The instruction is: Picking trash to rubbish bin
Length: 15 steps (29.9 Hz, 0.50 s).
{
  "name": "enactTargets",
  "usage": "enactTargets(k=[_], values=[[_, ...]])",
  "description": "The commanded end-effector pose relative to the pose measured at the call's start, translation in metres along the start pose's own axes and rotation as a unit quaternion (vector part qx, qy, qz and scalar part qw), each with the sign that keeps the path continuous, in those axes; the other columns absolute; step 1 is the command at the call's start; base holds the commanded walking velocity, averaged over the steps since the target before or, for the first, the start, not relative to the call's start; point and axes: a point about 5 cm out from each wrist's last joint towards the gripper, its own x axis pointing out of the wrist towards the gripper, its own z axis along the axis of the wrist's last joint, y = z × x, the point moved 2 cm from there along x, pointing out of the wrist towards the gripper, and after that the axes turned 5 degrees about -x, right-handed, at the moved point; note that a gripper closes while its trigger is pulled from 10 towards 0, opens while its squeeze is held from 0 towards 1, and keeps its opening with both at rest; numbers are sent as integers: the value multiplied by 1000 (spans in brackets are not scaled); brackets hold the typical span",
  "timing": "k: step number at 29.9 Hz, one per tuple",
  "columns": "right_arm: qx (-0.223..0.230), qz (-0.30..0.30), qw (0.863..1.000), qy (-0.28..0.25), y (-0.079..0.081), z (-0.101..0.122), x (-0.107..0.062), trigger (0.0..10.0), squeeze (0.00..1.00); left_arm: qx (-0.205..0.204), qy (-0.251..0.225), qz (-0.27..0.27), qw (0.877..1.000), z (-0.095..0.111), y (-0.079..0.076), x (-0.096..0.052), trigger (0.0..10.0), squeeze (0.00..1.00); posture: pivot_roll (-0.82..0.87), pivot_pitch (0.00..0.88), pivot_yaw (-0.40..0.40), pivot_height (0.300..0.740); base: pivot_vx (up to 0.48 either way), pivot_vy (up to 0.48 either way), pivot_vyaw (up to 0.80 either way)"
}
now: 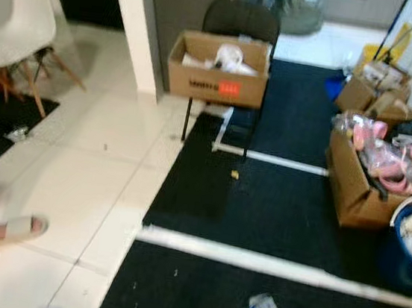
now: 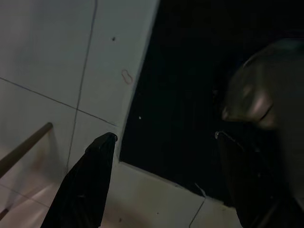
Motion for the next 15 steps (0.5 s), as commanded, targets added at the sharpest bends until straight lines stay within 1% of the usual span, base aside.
enactTargets(k=[1,8,13,15], values=[[2,8,1000,9,7,-4,1,10000,0,-3,7,7,1000,-5,6,-1,10000,0,101,43,22,740,-337,0,0],[-4,4,1000,6,9,2,2,10000,0,-6,5,10,1000,-3,8,-1,10000,0,101,33,20,740,-262,0,0],[-8,4,1000,3,11,6,3,10000,0,-9,1,9,1000,0,8,0,10000,0,102,22,17,740,0,0,0],[-20,6,1000,5,11,7,3,10000,0,-12,-1,8,1000,1,8,0,10000,0,102,22,17,740,0,0,0]])
